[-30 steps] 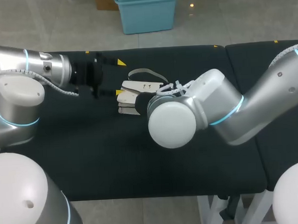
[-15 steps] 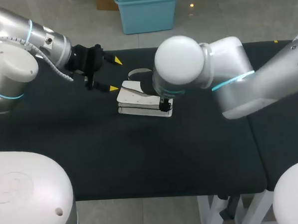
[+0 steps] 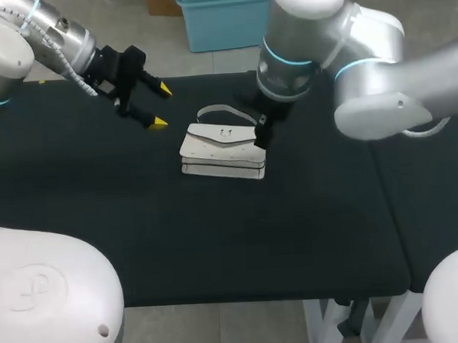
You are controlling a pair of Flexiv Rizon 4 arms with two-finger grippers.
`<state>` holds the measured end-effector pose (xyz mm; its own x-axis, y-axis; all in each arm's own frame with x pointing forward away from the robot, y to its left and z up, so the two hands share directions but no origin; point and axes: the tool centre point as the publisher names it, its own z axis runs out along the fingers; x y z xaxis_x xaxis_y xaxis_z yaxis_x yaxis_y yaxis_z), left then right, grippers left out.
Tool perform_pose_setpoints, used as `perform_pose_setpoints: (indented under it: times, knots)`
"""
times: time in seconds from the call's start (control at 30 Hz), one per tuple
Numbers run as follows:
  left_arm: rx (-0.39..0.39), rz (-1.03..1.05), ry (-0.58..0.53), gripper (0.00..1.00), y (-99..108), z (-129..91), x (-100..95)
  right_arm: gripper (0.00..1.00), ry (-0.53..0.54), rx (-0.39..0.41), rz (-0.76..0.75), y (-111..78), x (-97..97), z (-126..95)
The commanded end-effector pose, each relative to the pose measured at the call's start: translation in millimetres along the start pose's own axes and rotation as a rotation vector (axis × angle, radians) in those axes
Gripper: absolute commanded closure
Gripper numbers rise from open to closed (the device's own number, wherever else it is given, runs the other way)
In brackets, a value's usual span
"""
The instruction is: Pick up the bag, open it, inspect its contents, close it, and place it on the opposite side
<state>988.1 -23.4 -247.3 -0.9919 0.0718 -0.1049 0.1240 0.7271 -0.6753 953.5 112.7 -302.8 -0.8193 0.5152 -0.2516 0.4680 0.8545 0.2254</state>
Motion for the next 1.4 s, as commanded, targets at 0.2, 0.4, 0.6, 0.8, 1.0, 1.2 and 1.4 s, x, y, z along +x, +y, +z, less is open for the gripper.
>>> perform_pose_setpoints:
  times: [0.2, 0.4, 0.6, 0.8, 1.0, 1.2, 1.4]
  knots:
    - [-0.006, 0.0, 0.002, 0.0, -3, 1, -0.6, 0.0, 0.004, 0.028, 0.012, 7.3, -0.4, -4]
    - [-0.006, 0.0, 0.002, 0.0, -3, 1, -0.6, 0.0, 0.004, 0.028, 0.012, 7.3, -0.4, -4]
    - [-0.126, -0.301, -0.007, 0.0, -31, 15, -8.9, 0.0, 0.055, 0.035, 0.075, 16.4, -14.9, -7]
    - [-0.34, -0.706, -0.044, 0.0, -46, 16, -12.8, 0.0, 0.091, 0.219, 0.275, 25.3, -33.7, -4]
    - [-0.351, -1.024, -0.038, 0.0, -38, 12, -17.4, 0.0, 0.275, 0.373, 0.683, 26.8, -58.3, -1]
    - [-0.201, -1.265, -0.035, 0.0, -28, 9, -10.8, 0.0, 0.371, 0.328, 1.05, 14.4, -68.1, -6]
    - [-0.026, -1.41, -0.039, 0.0, -19, 12, -6.5, 0.0, 0.401, 0.174, 1.306, -1.4, -60.6, -9]
